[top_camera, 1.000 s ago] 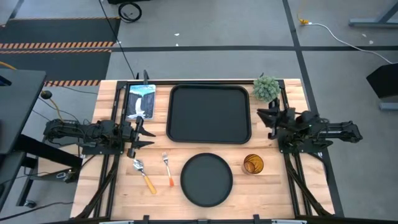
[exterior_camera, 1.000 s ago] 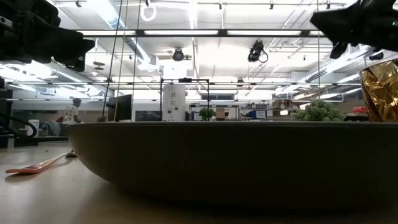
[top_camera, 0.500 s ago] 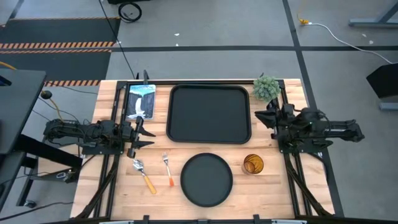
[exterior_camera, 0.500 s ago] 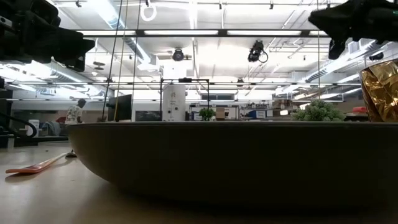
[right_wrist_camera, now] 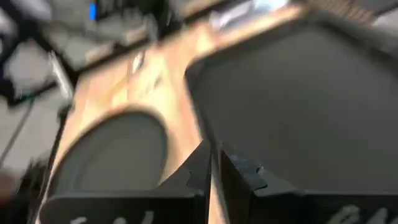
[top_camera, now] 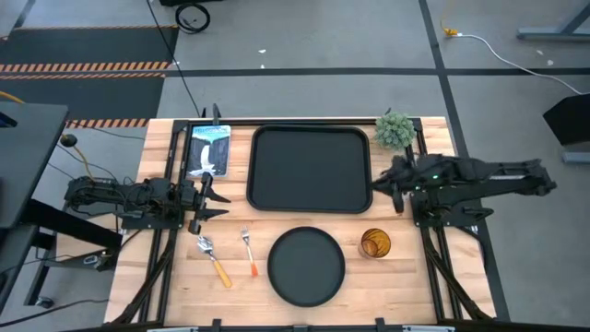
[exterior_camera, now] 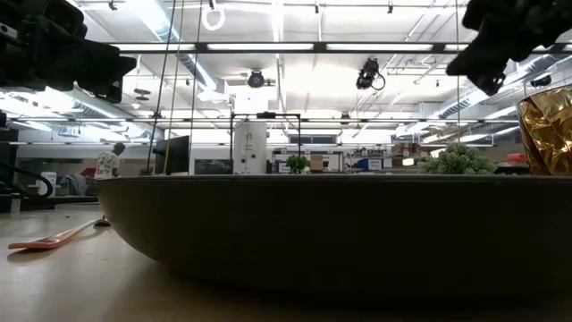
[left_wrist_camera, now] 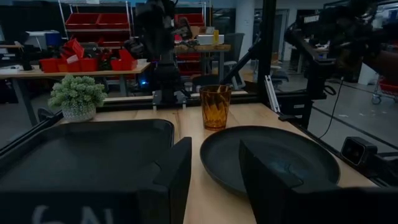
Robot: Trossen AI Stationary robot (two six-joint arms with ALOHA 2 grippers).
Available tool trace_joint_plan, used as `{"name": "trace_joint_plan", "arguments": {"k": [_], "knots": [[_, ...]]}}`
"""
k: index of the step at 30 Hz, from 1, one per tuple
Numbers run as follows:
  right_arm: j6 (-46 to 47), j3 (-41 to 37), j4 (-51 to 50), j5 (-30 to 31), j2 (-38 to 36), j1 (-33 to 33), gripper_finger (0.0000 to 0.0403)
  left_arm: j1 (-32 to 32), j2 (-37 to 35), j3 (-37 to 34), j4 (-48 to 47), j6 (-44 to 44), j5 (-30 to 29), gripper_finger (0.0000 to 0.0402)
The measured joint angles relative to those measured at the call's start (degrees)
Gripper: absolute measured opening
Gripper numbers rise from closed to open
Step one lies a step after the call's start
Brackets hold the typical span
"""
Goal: Pick and place plate/cup/fork/spoon on tray
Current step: Put the brown cup on the top right of the black serving tray
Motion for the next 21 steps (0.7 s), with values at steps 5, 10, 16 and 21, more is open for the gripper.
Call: {"name": "trace_joint_plan", "arguments": {"k": [5,10,16,21], "knots": [[-0.32,6.41,-8.9,-0.12,10.87,3.71,0.0036,0.01,0.0,0.0,0.0,0.0,0.0,0.0142],[0.91,15.84,-19.01,-0.73,22.05,7.2,0.0036,-0.01,0.0,0.01,0.0,-0.01,0.0,0.0142],[0.47,25.33,-27.51,-5.44,33.45,11.37,0.0036,0.01,0.0,0.0,0.0,0.0,-0.01,0.0142],[0.46,30.98,-30.93,-6.12,41.02,15.56,0.004,-0.01,0.0,0.0,0.0,0.0,-0.01,0.0142]]}}
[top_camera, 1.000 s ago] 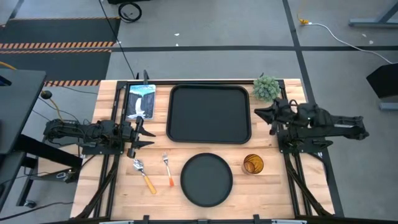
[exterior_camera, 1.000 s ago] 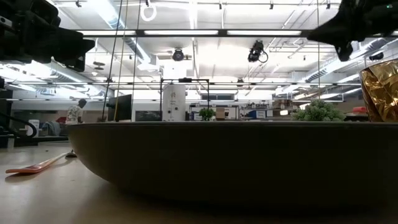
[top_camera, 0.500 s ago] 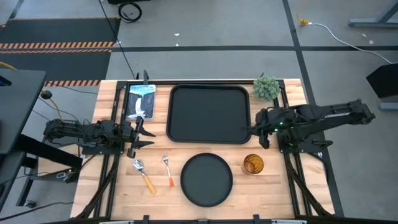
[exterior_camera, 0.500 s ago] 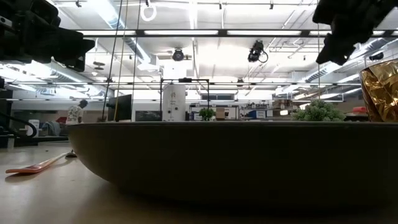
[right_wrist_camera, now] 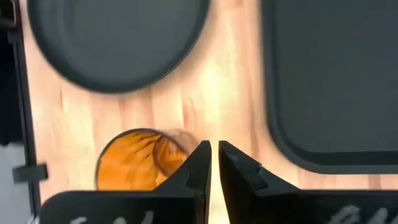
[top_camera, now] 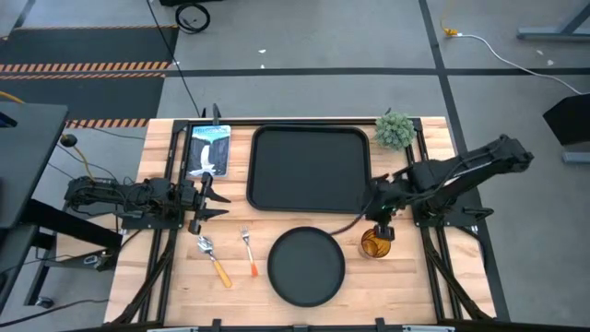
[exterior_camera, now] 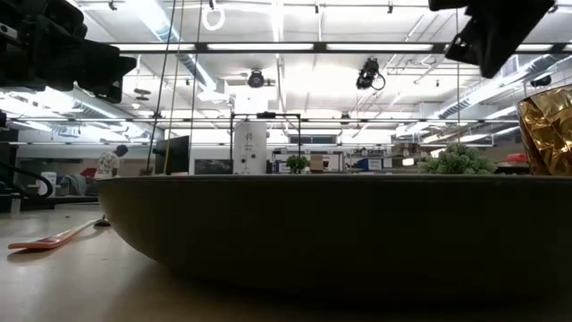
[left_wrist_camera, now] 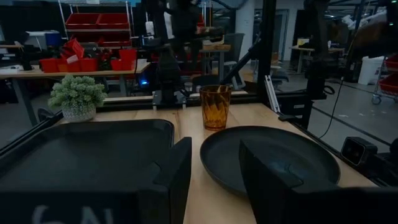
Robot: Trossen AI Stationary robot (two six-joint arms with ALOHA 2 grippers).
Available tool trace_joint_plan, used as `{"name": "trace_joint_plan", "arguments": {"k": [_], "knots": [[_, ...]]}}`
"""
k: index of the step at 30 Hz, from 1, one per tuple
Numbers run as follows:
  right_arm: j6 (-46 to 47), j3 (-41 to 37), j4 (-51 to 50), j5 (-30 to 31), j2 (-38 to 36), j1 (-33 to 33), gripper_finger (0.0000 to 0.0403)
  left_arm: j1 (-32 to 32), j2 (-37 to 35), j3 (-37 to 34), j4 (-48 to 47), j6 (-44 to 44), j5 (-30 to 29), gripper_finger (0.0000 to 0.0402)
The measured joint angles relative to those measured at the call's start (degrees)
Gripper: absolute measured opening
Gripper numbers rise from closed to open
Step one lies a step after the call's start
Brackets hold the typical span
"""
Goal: Pick and place plate/cup/fork/spoon on tray
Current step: Put the brown cup on the top right of the black serving tray
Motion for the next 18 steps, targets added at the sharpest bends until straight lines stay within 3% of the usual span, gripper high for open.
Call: {"name": "trace_joint_plan", "arguments": {"k": [11,18], "knots": [[1.21,10.28,-13.48,2.7,12.49,5.38,0.0146,0.01,0.01,0.0,0.0,0.0,0.0,0.0142],[-0.11,10.42,-14.86,1.86,17.07,5.98,0.0173,-0.01,0.0,0.0,0.0,0.0,0.02,0.0142]]}}
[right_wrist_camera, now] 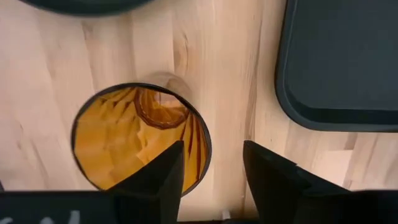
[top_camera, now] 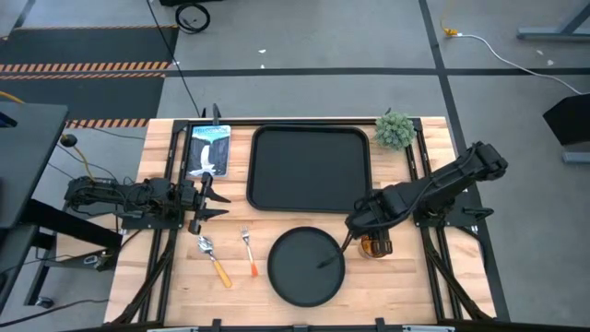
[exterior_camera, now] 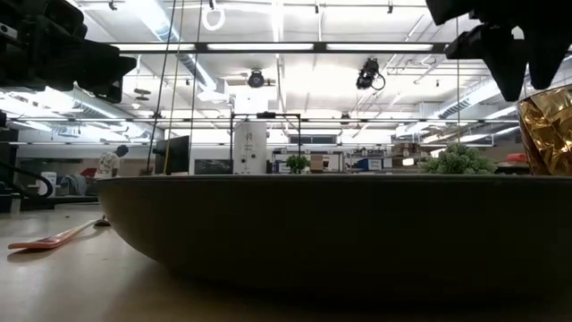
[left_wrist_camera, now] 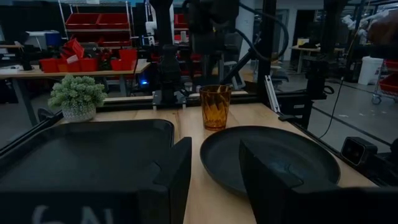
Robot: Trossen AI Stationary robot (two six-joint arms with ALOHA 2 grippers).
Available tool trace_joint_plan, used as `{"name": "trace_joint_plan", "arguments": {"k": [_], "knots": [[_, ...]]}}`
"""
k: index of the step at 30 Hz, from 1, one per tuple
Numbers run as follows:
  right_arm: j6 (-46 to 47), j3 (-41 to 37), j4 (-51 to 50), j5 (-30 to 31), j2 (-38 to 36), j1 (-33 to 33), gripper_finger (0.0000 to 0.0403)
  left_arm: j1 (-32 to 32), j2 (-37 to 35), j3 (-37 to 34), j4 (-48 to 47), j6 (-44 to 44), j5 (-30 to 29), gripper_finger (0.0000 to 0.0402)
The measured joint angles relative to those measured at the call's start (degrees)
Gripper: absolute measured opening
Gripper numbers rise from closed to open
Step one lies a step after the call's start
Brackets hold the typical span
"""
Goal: Pick and place plate/cup/fork/spoon on tray
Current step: Put the brown cup on the top right of the black serving tray
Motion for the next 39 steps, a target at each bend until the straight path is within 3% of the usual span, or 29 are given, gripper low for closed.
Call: {"name": "trace_joint_plan", "arguments": {"k": [15,22,39], "knots": [[-1.0,-3.06,4.51,-1.63,1.27,0.42,0.0172,0.01,0.01,0.01,-0.04,-0.02,-0.02,0.0142],[-1.7,-7.32,6.77,0.97,1.25,0.4,0.0164,0.02,0.02,0.0,-0.02,0.0,-0.01,0.0142],[-4.37,-9.64,8.78,-1.2,1.06,-0.65,0.0022,0.02,0.02,0.02,-0.02,0.0,0.0,0.0142]]}}
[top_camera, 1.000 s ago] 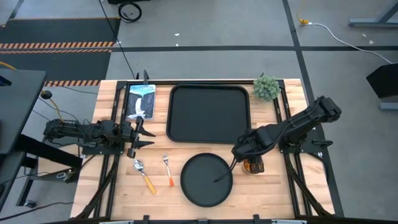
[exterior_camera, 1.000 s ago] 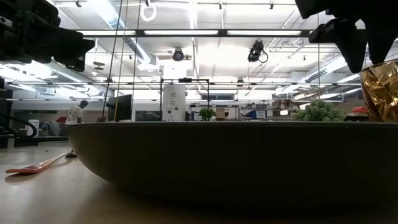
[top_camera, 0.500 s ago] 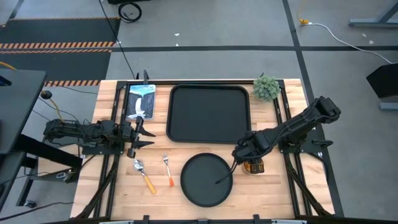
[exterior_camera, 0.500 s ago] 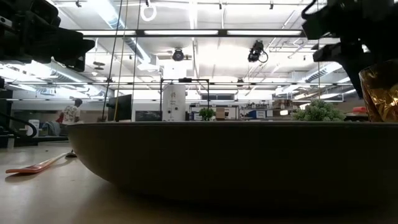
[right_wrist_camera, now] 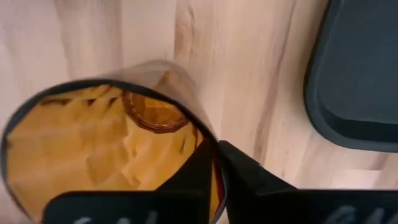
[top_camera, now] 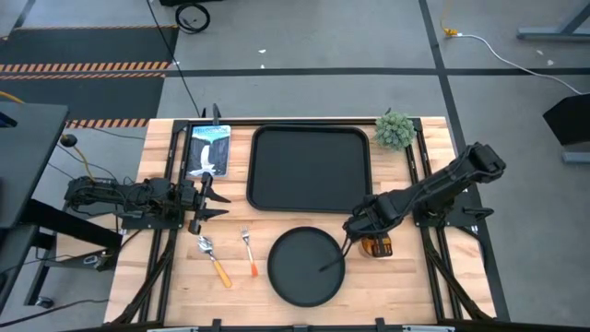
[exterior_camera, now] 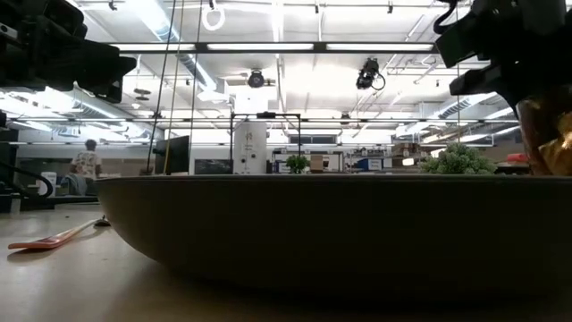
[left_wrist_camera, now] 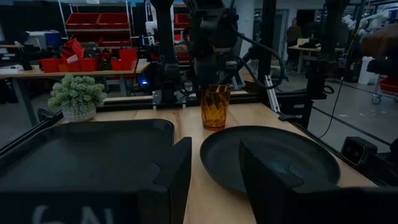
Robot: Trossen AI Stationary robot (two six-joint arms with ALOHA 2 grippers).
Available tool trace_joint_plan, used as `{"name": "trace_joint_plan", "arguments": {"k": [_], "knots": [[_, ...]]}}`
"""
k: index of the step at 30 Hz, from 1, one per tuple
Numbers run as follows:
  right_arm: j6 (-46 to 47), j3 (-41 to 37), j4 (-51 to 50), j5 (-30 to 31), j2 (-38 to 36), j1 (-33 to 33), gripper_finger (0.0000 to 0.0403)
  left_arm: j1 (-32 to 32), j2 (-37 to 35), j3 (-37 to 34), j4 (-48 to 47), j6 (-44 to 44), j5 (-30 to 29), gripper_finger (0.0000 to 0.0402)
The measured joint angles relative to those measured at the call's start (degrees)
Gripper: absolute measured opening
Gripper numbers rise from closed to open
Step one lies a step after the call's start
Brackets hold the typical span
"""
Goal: Pick and place plate/cup/fork/spoon on tray
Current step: Put the brown cup on the top right of the black serving tray
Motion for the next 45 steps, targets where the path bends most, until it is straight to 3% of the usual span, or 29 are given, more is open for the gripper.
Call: {"name": "trace_joint_plan", "arguments": {"k": [7,14,19,27,36,45], "knots": [[-3.14,-0.06,-0.23,-0.7,-3.18,-3.55,0.0019,0.0,0.0,-0.01,0.0,-0.01,0.0,0.0142],[-8.07,4.04,-5.19,0.03,-4.57,-13.42,0.0011,-0.02,0.0,-0.02,0.02,0.0,-0.02,0.0142],[-17.03,9.89,-7.4,0.77,-4.57,-23.55,0.0013,-0.02,0.0,-0.02,0.02,-0.01,-0.01,0.0142],[-31.95,12.32,-1.7,1.73,-4.11,-47.2,0.0013,0.0,0.0,-0.02,0.02,0.0,-0.02,0.0142],[-39.71,21.05,-1.18,-0.27,6.96,-66.36,0.0012,0.0,0.0,-0.01,0.01,0.0,-0.02,0.0142],[-42.99,32.79,-5.15,-1.56,21.02,-74.06,0.0013,0.0,0.0,-0.02,0.04,0.0,-0.02,0.0142]]}}
